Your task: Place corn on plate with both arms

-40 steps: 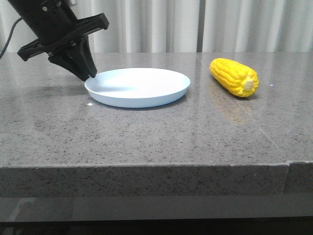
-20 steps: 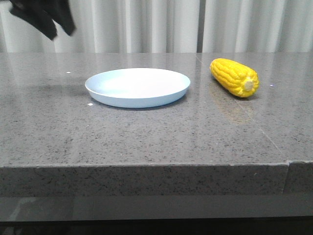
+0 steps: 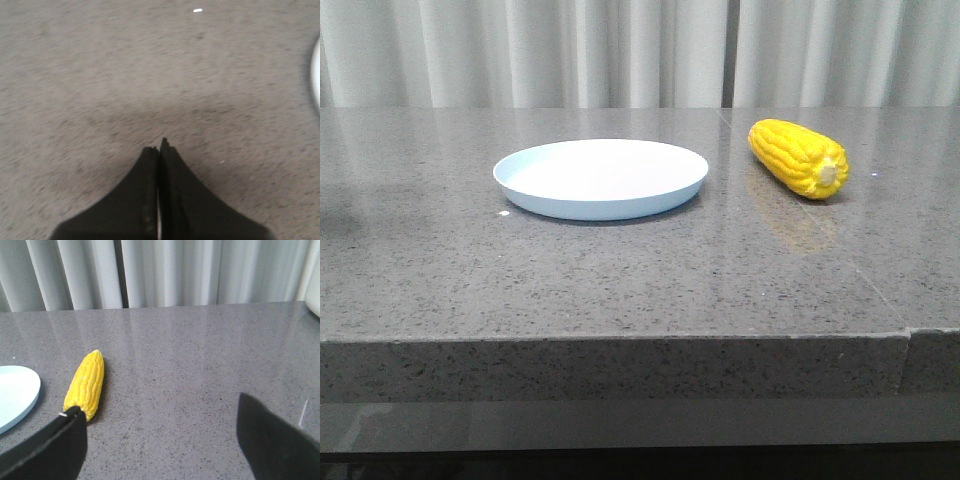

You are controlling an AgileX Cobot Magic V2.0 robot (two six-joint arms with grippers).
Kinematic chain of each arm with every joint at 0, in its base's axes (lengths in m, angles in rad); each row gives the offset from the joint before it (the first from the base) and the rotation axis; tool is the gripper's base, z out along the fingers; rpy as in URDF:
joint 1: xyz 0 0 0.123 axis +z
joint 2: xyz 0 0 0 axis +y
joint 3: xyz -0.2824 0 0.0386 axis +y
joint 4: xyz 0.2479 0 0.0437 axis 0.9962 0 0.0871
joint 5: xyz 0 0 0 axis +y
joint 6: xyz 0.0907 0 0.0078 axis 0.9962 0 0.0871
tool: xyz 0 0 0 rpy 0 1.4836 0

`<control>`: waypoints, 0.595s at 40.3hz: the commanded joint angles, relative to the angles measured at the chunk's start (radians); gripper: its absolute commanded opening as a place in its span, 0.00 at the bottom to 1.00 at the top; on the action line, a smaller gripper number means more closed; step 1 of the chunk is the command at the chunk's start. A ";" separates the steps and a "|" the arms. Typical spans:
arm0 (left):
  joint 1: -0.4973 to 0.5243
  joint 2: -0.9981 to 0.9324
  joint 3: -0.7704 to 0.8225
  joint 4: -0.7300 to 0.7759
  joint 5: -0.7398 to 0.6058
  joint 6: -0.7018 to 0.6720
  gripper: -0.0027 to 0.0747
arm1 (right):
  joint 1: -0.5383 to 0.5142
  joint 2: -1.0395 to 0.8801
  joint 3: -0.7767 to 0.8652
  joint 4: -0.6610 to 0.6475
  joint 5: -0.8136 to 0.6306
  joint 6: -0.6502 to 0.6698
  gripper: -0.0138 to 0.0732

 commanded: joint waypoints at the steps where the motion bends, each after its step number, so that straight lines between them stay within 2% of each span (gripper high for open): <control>1: 0.010 -0.125 0.060 -0.001 -0.135 -0.012 0.01 | -0.004 0.016 -0.036 0.005 -0.080 -0.011 0.89; 10: 0.010 -0.405 0.376 -0.013 -0.440 -0.012 0.01 | -0.004 0.016 -0.036 0.005 -0.080 -0.011 0.89; 13: 0.010 -0.510 0.475 -0.013 -0.504 -0.012 0.01 | -0.004 0.016 -0.036 0.005 -0.080 -0.011 0.89; 18: 0.010 -0.683 0.626 -0.011 -0.558 -0.010 0.01 | -0.004 0.016 -0.036 0.005 -0.080 -0.011 0.89; 24: 0.010 -0.898 0.723 -0.004 -0.565 0.003 0.01 | -0.004 0.016 -0.036 0.005 -0.080 -0.011 0.89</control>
